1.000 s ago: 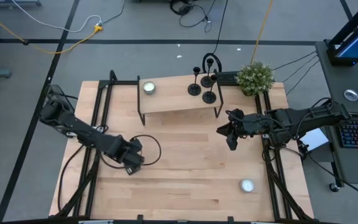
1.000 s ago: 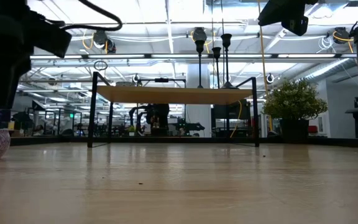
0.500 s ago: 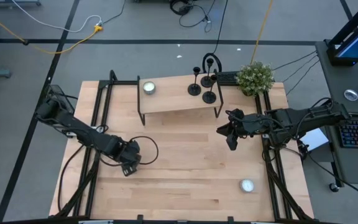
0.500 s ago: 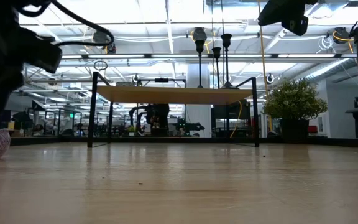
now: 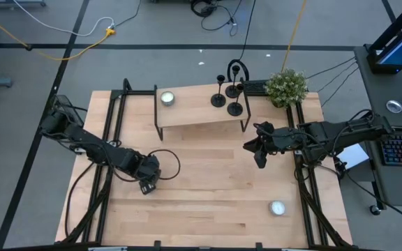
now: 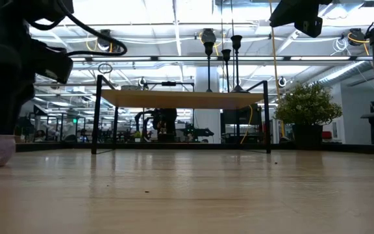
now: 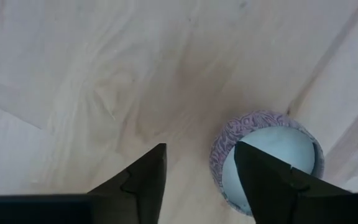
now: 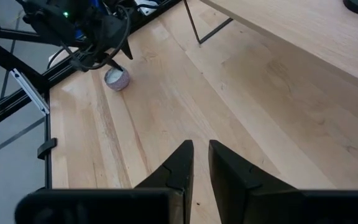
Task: Pick & Place candle stick holders
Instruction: Put the purple patterned scented candle on the shelf aligned with the other blue patterned scented candle
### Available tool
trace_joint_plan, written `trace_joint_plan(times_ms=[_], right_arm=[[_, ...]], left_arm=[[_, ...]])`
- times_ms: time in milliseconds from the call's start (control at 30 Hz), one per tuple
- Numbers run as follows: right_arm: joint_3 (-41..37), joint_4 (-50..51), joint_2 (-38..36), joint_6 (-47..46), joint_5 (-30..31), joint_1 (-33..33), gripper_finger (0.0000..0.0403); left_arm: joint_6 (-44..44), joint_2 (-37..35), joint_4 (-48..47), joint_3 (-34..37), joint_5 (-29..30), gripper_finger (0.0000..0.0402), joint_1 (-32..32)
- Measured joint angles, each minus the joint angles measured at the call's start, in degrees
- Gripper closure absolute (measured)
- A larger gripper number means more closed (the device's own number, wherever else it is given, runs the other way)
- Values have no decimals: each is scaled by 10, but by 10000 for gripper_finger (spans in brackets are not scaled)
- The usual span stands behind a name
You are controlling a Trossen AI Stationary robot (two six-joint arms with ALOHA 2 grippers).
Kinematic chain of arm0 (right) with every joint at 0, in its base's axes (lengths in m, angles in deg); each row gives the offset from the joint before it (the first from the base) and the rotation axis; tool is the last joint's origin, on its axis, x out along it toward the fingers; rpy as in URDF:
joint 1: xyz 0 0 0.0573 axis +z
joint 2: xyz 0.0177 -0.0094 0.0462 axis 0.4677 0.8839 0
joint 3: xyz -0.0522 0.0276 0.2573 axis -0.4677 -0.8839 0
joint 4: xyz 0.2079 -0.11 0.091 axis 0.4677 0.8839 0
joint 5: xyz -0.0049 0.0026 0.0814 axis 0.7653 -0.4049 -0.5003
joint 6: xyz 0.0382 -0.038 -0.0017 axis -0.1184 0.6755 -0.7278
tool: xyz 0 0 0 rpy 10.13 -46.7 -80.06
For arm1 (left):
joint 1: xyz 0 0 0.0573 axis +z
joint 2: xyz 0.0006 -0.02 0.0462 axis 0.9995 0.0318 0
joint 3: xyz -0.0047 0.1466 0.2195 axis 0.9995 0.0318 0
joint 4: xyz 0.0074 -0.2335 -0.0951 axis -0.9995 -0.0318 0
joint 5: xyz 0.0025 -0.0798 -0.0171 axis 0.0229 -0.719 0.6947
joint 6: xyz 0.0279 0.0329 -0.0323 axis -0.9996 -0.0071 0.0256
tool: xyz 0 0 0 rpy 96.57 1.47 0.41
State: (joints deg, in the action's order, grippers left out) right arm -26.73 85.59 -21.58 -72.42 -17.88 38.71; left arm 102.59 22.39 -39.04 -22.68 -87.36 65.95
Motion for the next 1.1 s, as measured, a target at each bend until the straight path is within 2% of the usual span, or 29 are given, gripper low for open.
trace_joint_plan(times_ms=[200,467,700,867,1100], right_arm=[[0,0,0,0,0,0,358],[0,0,0,-2,-1,0,358],[0,0,0,0,-1,0,358],[0,0,0,0,0,0,358],[0,0,0,0,0,0,358]], left_arm=[[-11,-1,45,28,-4,264,12],[-10,-1,72,36,-6,311,20],[-15,-2,102,35,-11,392,20],[-16,-2,105,35,-19,384,20],[-9,-2,115,35,-26,392,20]])
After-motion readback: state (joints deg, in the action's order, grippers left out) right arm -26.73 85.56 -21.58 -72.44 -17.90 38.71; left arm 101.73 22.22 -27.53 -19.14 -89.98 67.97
